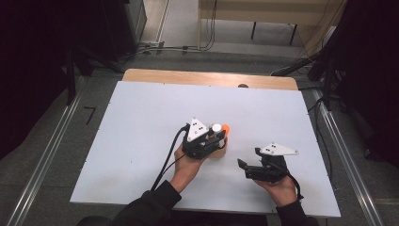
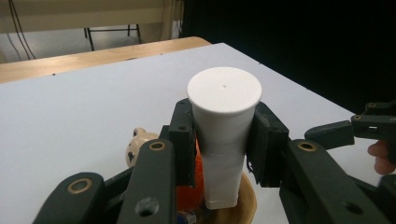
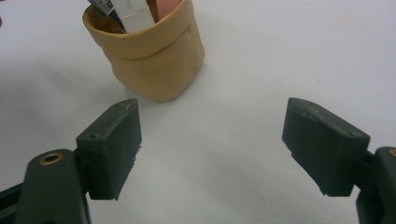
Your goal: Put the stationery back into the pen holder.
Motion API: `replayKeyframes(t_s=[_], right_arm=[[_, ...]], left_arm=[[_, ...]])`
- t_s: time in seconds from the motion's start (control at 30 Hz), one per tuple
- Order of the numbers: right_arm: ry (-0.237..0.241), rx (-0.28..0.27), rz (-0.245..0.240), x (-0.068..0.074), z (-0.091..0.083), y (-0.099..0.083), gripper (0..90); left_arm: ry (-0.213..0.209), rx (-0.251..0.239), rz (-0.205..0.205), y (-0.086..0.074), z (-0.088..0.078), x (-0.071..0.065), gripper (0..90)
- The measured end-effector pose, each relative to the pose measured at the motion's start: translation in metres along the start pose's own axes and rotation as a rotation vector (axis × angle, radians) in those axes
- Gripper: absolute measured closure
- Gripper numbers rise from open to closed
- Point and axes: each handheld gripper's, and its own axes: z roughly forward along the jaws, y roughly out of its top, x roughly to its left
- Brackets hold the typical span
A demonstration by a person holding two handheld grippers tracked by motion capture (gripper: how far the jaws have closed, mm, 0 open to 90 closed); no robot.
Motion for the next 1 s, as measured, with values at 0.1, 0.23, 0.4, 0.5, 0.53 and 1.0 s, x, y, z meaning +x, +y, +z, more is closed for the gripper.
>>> replayKeyframes(t_s=[0.1,0.23,0.4,0.5,0.53,1.0], right_arm=[[0.0,-0.001,0.0,0.0,0.0,0.0,18.2],[0.0,0.0,0.0,0.0,0.0,0.0,18.2],[0.001,0.001,0.0,0.0,0.001,0.0,18.2],[0.001,0.001,0.0,0.0,0.001,0.0,18.2],[0.0,0.001,0.001,0.0,0.001,0.0,18.2],[0.001,0.001,0.0,0.0,0.001,0.0,18.2]], left_arm=[[0.003,0.0,0.006,0.0,0.001,-0.001,67.0],[0.009,0.007,0.021,0.0,0.0,-0.001,66.9],[0.015,0.006,0.038,-0.001,0.001,-0.003,66.9],[0.022,0.011,0.056,-0.002,0.002,-0.005,66.9],[0.027,0.015,0.06,-0.002,0.002,-0.005,66.9],[0.034,0.06,0.109,-0.008,0.01,-0.015,66.6]])
